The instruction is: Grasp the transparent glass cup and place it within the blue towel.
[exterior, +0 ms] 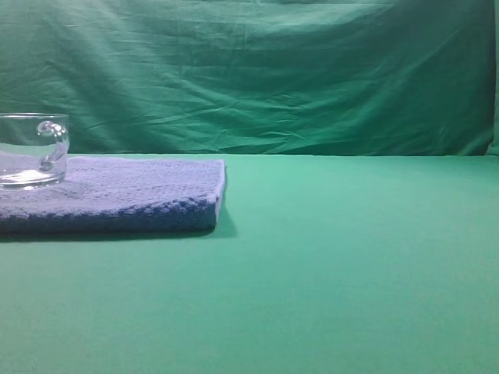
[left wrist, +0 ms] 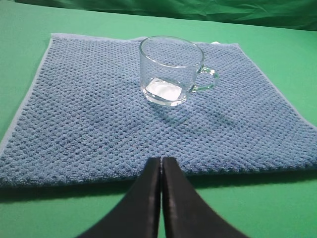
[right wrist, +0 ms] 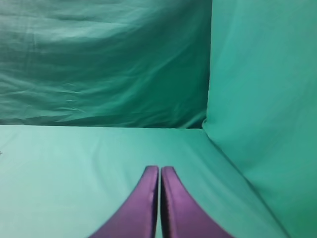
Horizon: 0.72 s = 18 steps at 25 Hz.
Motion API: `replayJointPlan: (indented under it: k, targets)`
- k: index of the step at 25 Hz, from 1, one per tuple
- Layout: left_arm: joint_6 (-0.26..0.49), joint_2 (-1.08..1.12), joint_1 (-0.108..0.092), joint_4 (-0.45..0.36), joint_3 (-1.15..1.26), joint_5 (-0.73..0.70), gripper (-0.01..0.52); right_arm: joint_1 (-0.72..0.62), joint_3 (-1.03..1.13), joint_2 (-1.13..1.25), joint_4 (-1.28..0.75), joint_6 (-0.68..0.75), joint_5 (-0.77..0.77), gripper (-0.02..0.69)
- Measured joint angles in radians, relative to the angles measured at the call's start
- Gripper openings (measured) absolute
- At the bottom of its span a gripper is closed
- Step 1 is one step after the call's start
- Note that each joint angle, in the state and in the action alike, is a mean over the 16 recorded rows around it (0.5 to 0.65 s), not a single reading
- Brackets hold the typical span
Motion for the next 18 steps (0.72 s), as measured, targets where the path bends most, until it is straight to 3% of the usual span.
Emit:
replayJointPlan:
  k: [18]
  targets:
    - [0.0,0.0,0.0,0.0,0.0,0.0,0.0,-0.003,0.016,-0.001,0.01,0.0,0.141,0.0]
